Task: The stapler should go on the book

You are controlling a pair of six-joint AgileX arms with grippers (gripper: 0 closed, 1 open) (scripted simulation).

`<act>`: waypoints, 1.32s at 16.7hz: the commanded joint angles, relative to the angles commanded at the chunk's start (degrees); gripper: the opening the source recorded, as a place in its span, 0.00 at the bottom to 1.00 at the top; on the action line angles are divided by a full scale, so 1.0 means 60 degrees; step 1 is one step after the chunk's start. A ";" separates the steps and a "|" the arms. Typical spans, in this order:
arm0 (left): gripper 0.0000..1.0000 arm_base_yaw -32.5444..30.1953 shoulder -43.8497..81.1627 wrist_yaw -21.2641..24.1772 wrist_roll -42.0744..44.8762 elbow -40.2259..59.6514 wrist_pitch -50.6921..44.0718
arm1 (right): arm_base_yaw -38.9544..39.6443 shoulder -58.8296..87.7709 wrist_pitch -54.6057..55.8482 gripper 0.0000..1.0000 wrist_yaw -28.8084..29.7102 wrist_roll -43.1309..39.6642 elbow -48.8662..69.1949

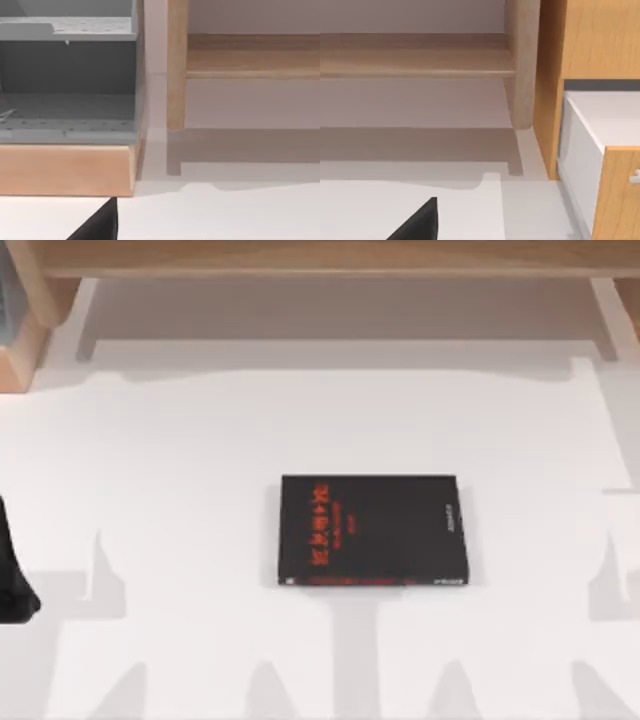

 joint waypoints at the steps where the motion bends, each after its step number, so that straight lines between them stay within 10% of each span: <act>1: 1.00 0.0000 0.0000 0.0000 0.0000 0.0000 0.0000 | 0.0000 0.0000 0.0000 1.00 0.0000 0.0000 0.0000; 10: 1.00 0.0000 0.0000 0.0000 0.0000 0.0000 0.0000 | -0.0383 0.3478 -0.2430 1.00 -0.0338 -0.0816 0.3396; 22: 1.00 0.0000 0.0000 0.0000 0.0000 0.0000 0.0000 | -0.1806 1.6550 -0.9518 1.00 -0.0684 -0.4076 1.6409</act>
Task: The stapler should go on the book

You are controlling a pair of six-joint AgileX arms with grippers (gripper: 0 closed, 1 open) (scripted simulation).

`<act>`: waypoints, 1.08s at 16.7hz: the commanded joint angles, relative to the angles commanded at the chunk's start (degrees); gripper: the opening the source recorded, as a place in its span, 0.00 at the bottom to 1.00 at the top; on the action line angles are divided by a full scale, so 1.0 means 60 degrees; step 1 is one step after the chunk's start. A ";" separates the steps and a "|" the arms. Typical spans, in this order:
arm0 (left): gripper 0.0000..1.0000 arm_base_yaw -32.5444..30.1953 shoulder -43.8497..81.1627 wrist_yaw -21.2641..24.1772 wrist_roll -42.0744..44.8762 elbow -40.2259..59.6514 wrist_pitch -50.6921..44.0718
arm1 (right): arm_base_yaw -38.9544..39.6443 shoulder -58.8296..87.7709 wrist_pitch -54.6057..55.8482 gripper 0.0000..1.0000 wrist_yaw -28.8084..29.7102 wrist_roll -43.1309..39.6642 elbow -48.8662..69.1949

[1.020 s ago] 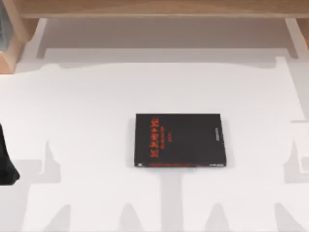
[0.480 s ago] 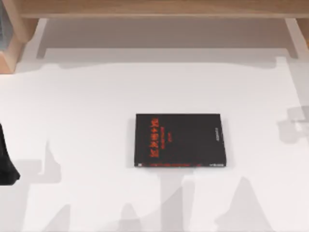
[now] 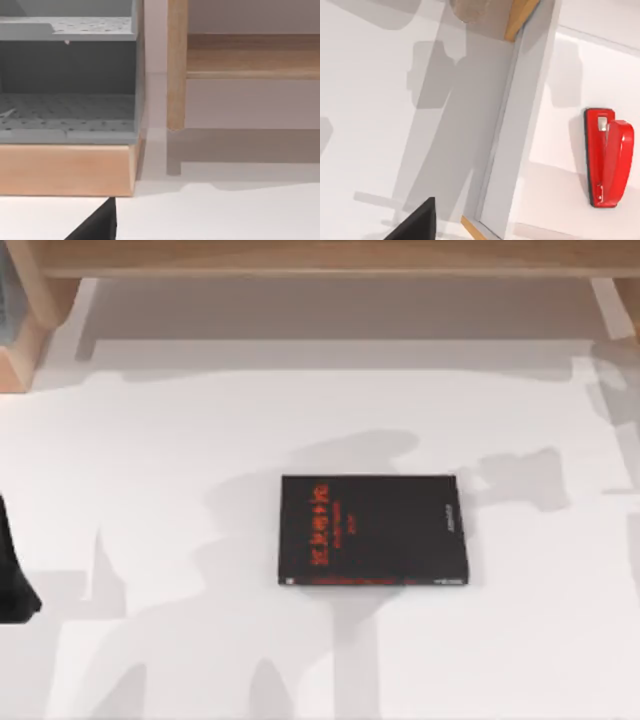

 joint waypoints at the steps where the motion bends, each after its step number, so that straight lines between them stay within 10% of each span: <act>1: 1.00 0.0000 0.0000 0.0000 0.0000 0.0000 0.0000 | -0.0168 0.0951 -0.0578 1.00 0.0024 -0.0289 0.1024; 10: 1.00 0.0000 0.0000 0.0000 0.0000 0.0000 0.0000 | -0.1722 0.7782 -0.4430 1.00 0.0256 -0.1772 0.8336; 18: 1.00 0.0000 0.0000 0.0000 0.0000 0.0000 0.0000 | -0.1847 0.9201 -0.5145 1.00 0.0199 -0.1776 0.9767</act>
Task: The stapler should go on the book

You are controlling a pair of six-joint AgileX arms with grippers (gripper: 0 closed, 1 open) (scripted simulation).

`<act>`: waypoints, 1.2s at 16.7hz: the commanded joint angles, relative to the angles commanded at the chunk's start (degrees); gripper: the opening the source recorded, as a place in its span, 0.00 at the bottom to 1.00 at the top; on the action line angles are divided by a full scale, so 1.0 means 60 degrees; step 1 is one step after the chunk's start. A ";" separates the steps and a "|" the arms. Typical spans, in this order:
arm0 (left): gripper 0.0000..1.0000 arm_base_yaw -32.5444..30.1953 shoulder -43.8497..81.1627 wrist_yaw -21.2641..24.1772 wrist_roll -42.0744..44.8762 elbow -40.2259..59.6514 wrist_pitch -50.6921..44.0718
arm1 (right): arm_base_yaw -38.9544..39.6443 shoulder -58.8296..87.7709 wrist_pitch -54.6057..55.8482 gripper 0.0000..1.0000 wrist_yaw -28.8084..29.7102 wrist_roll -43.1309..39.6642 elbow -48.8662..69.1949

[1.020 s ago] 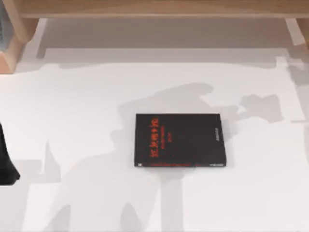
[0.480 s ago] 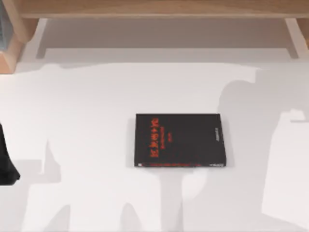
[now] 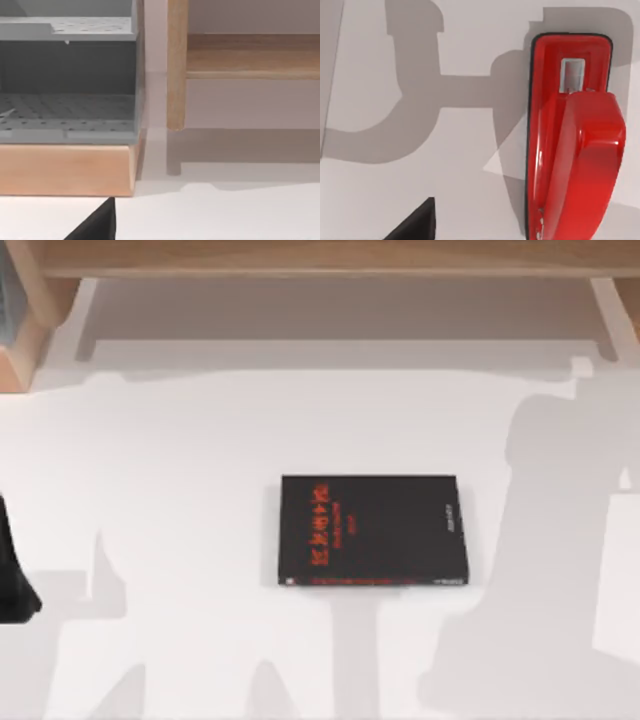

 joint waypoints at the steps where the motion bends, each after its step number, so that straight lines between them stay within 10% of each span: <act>1: 1.00 0.0000 0.0000 0.0000 0.0000 0.0000 0.0000 | 0.0000 0.0000 0.0000 1.00 0.0000 0.0000 0.0000; 20: 1.00 0.0000 0.0000 0.0000 0.0000 0.0000 0.0000 | -0.0161 0.1859 -0.2325 1.00 0.0009 -0.0194 0.4179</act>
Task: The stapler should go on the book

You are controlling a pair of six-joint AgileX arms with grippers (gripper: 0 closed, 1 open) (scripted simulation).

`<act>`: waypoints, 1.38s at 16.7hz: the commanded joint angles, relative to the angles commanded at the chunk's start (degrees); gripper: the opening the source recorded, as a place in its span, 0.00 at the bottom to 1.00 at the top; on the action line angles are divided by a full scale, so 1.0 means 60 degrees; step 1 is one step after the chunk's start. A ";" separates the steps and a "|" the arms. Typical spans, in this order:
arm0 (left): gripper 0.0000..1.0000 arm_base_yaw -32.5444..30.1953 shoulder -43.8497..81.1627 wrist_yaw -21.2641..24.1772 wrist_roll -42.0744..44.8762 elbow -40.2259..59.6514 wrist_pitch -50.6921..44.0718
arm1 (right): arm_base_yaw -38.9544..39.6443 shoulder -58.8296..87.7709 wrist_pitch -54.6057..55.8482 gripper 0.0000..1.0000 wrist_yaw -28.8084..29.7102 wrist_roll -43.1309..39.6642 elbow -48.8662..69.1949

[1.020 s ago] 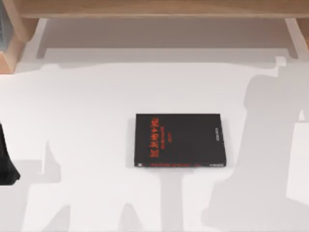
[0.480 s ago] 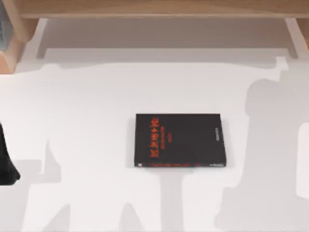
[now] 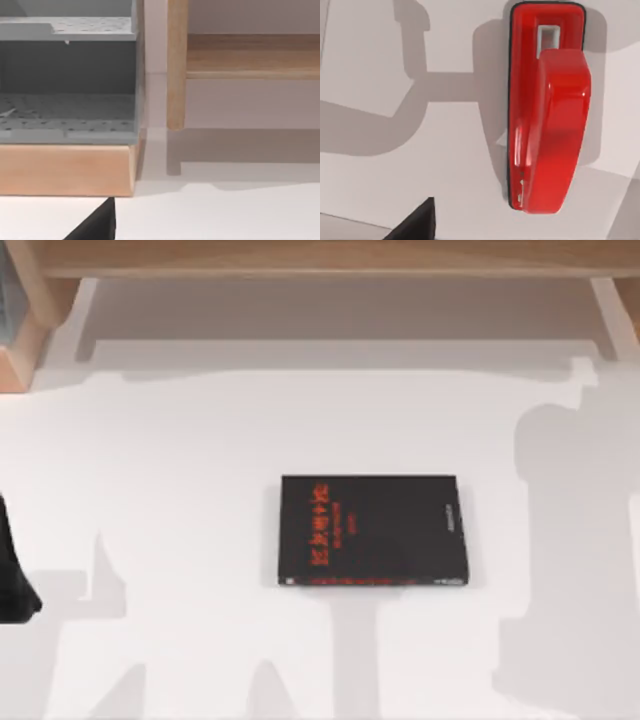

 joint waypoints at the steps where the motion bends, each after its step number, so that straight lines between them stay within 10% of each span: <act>1: 1.00 0.0000 0.0000 0.0000 0.0000 0.0000 0.0000 | 0.0046 0.0280 -0.0044 1.00 0.0014 0.0057 0.0325; 12: 1.00 0.0000 0.0000 0.0000 0.0000 0.0000 0.0000 | 0.0216 0.1946 0.0217 1.00 0.0055 0.0259 0.1738; 23: 1.00 0.0000 0.0000 0.0000 0.0000 0.0000 0.0000 | 0.0216 0.1946 0.0217 0.17 0.0055 0.0259 0.1738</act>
